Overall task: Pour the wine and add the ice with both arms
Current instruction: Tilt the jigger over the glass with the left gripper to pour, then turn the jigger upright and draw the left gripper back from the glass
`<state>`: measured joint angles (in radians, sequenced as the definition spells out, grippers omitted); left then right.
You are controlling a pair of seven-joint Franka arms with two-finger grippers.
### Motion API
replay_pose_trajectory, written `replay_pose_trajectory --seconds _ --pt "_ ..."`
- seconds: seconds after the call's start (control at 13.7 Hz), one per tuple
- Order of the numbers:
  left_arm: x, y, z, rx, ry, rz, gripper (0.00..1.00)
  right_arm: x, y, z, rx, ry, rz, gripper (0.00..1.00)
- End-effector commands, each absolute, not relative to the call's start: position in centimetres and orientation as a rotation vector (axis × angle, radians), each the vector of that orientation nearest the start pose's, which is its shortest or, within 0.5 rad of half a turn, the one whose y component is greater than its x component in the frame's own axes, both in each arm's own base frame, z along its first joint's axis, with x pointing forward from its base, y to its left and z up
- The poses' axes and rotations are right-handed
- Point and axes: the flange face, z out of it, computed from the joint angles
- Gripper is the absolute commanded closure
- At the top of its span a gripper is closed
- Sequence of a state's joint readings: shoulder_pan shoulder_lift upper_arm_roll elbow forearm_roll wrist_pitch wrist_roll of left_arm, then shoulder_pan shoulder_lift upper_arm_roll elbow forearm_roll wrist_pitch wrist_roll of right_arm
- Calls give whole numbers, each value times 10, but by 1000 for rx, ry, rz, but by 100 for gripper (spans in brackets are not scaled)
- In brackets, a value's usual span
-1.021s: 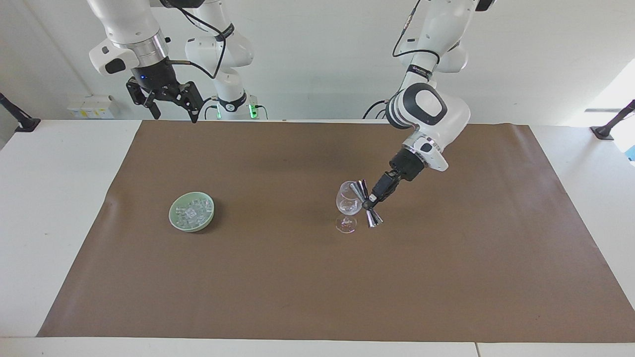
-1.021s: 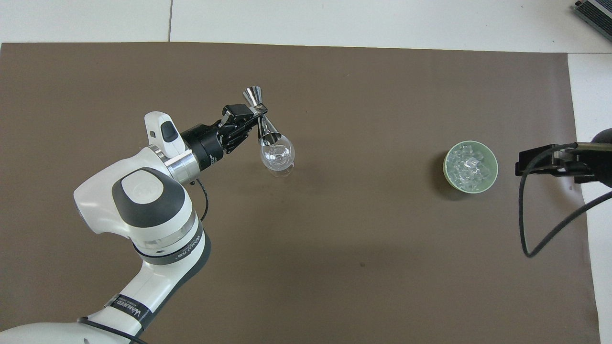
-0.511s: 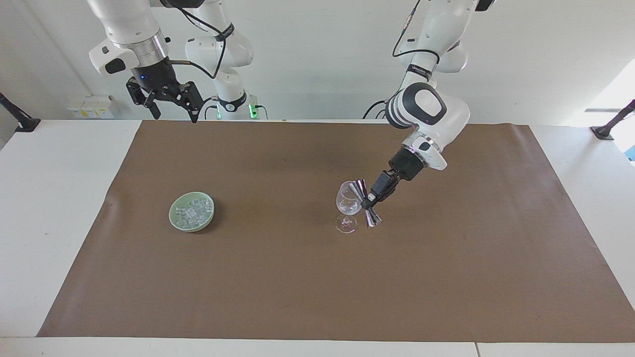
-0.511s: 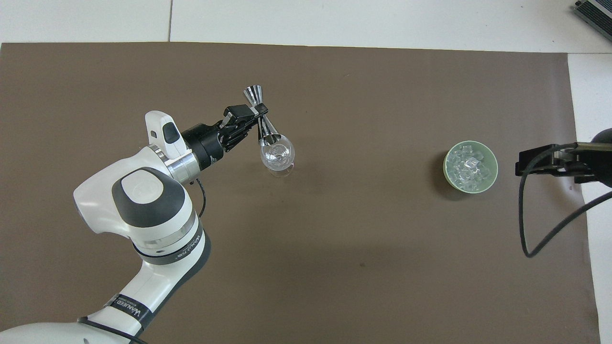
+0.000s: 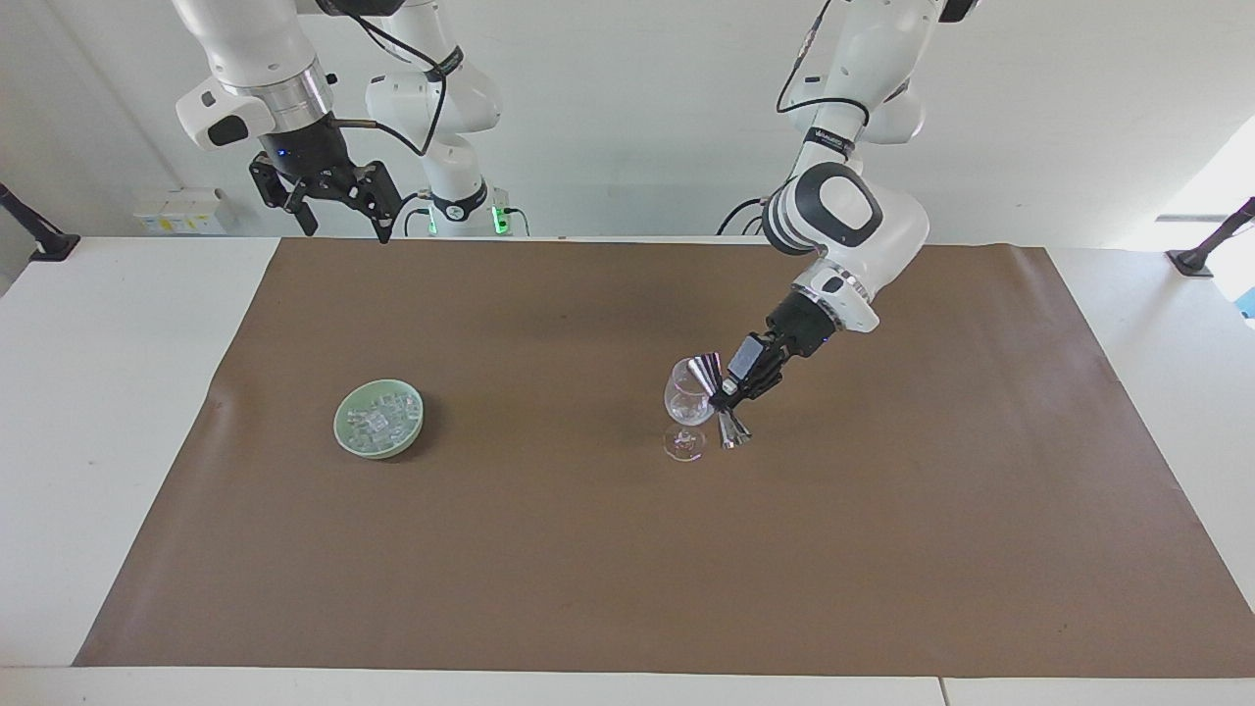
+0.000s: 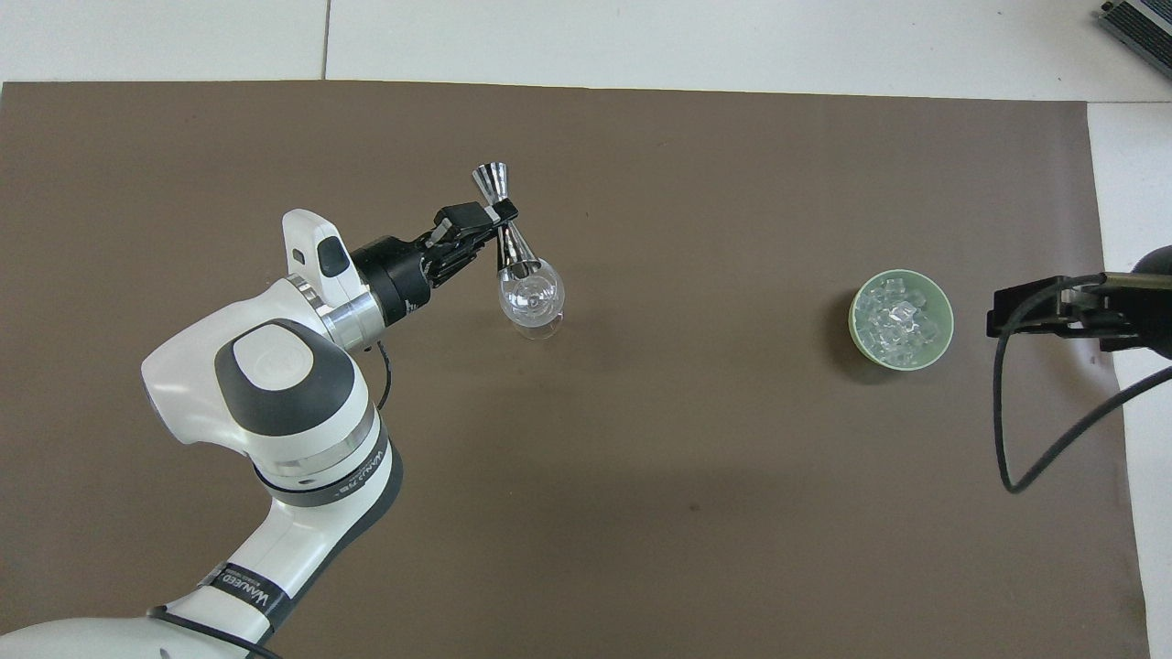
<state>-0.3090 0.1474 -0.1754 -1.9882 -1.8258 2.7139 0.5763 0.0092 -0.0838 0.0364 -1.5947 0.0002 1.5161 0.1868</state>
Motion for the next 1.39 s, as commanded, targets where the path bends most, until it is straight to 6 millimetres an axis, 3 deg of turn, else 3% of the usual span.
replay_pose_trajectory --seconds 0.0,1.31 --pt "555 -250 424 1926 490 479 100 516 24 655 -3138 225 -25 0" --pt "554 -259 431 1890 481 486 100 515 29 654 -3140 206 -16 0"
